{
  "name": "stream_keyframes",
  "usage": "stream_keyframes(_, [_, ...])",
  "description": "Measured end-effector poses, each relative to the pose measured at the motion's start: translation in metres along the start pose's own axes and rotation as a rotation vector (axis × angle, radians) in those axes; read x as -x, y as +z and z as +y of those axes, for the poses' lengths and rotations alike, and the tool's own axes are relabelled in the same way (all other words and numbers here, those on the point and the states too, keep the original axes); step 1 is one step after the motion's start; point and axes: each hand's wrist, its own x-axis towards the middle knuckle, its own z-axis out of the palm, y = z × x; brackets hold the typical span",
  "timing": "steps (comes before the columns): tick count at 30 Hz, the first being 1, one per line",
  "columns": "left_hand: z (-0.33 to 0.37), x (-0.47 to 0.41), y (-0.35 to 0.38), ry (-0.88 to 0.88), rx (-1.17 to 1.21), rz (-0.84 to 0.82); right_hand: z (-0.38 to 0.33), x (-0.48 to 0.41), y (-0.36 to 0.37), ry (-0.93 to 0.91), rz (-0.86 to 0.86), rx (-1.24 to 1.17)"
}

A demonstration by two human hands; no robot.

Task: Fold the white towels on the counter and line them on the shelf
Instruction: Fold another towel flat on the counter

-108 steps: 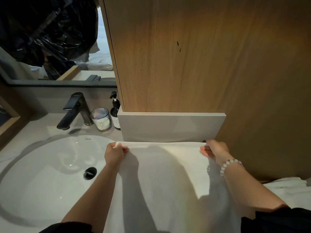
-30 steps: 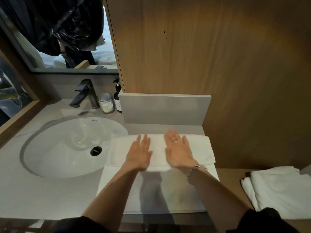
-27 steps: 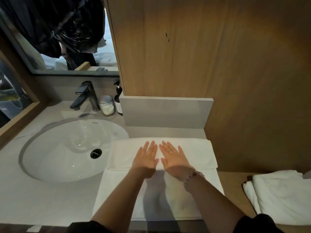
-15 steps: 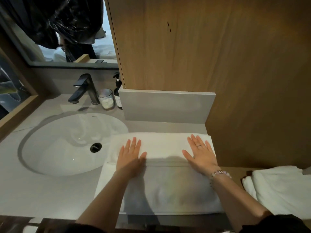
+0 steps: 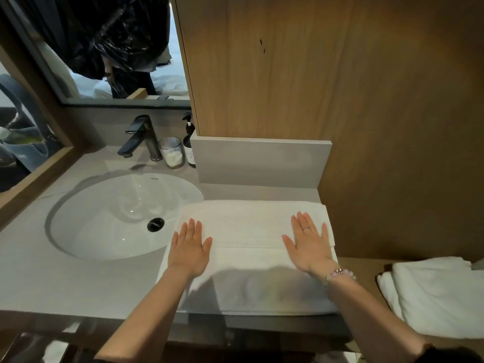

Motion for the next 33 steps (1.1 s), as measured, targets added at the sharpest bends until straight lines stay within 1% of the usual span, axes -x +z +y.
stream_keyframes(2, [0.005,0.013,0.006,0.065,0.043,0.027,-0.014,0.021,0.012,-0.073,0.011,-0.067])
stream_keyframes(5, [0.012,0.037,0.017,0.146,0.082,0.023,-0.026,0.047,0.027,-0.113,0.001,-0.118])
stream_keyframes(9, [0.012,0.062,0.026,0.182,0.05,0.0,-0.025,0.066,0.034,-0.166,-0.014,-0.094])
stream_keyframes(11, [0.009,0.074,0.027,0.167,0.064,0.007,-0.02,0.074,0.032,-0.151,-0.003,-0.101])
stream_keyframes(13, [0.001,0.082,0.027,0.076,0.06,0.081,-0.01,0.084,0.029,-0.035,0.089,-0.166])
stream_keyframes(15, [-0.015,0.091,0.027,-0.057,0.11,0.243,0.004,0.099,0.025,0.171,0.244,-0.28])
stream_keyframes(16, [-0.024,0.096,0.026,-0.125,0.154,0.319,0.012,0.107,0.023,0.269,0.29,-0.327])
stream_keyframes(17, [-0.031,0.101,0.025,-0.187,0.204,0.371,0.018,0.114,0.02,0.344,0.308,-0.357])
stream_keyframes(18, [-0.037,0.106,0.023,-0.245,0.261,0.389,0.023,0.119,0.018,0.389,0.3,-0.375])
stream_keyframes(20, [-0.042,0.111,0.021,-0.308,0.338,0.367,0.025,0.124,0.017,0.414,0.236,-0.416])
stream_keyframes(22, [-0.04,0.109,0.019,-0.279,0.404,0.332,0.024,0.125,0.018,0.411,0.168,-0.463])
stream_keyframes(25, [-0.037,0.103,0.015,-0.284,0.631,0.271,0.026,0.128,0.013,0.396,0.076,-0.514])
stream_keyframes(28, [-0.045,0.101,0.011,-0.321,0.816,0.199,0.033,0.129,0.006,0.339,-0.03,-0.711])
stream_keyframes(29, [-0.048,0.101,0.008,-0.315,0.852,0.179,0.035,0.13,0.006,0.3,-0.026,-0.805])
stream_keyframes(31, [-0.054,0.104,0.001,-0.283,0.912,0.148,0.036,0.13,0.01,0.232,0.049,-0.994])
stream_keyframes(33, [-0.058,0.106,-0.008,-0.236,0.933,0.11,0.039,0.129,0.01,0.225,0.099,-1.163])
